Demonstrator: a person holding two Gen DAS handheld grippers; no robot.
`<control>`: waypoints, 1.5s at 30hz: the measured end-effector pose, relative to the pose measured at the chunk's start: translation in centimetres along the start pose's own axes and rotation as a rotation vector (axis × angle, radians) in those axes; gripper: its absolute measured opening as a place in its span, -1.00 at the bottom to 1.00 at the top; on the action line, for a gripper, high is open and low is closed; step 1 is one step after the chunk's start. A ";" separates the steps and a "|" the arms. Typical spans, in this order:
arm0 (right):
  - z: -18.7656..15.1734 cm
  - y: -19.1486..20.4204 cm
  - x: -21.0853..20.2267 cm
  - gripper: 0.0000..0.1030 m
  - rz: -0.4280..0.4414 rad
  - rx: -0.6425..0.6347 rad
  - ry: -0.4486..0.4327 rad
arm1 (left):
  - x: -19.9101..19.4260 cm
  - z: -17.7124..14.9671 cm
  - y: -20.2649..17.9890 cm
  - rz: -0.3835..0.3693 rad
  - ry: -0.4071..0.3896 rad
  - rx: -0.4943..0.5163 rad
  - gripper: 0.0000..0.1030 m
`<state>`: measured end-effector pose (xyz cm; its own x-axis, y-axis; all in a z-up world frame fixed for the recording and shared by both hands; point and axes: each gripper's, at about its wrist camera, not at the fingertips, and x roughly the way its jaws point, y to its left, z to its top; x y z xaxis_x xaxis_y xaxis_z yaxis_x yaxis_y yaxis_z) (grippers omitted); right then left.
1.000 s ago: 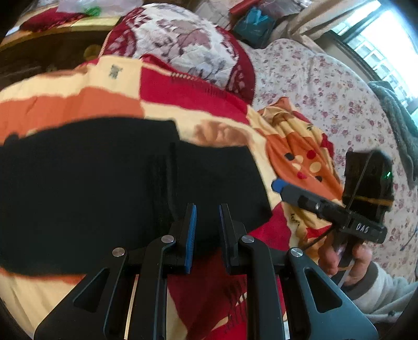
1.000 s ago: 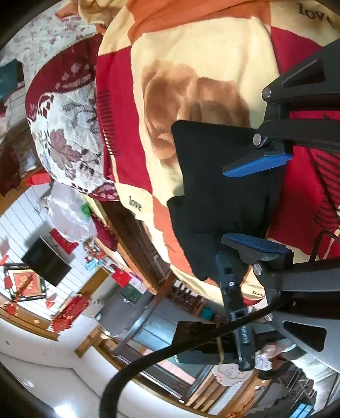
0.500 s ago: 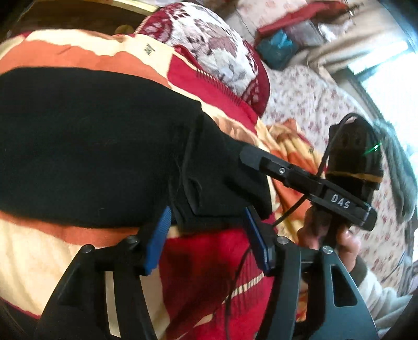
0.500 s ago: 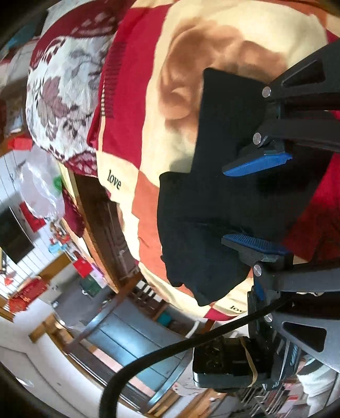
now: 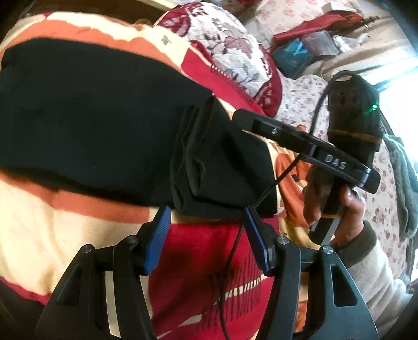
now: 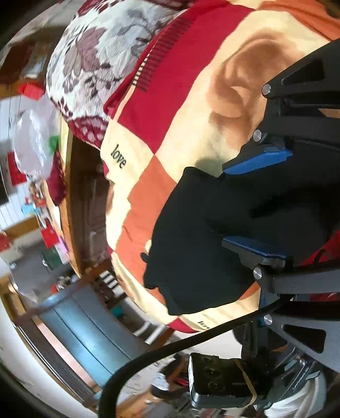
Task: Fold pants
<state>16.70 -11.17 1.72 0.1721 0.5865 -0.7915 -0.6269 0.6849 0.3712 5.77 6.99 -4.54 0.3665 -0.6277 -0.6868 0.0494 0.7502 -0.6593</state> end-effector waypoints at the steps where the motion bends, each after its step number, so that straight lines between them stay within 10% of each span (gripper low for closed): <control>1: 0.0 -0.1 0.1 -0.07 0.013 -0.007 0.003 | 0.2 -0.1 0.0 0.006 -0.001 -0.011 0.10; 24: 2.2 1.6 5.3 -0.06 0.043 -0.286 0.106 | 2.5 0.8 -1.0 0.049 -0.027 -0.028 0.10; 30: 1.9 1.5 5.9 -0.71 0.040 -0.279 0.139 | 2.3 1.3 -0.1 0.004 -0.026 -0.036 -0.73; 45: 3.2 2.2 5.7 -0.79 0.036 -0.219 0.047 | 0.7 1.6 1.4 0.047 -0.071 -0.056 -0.76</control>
<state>18.73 -4.90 -0.37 0.1148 0.5845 -0.8032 -0.7831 0.5507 0.2888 7.61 7.89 -5.46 0.4323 -0.5744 -0.6952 -0.0205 0.7644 -0.6444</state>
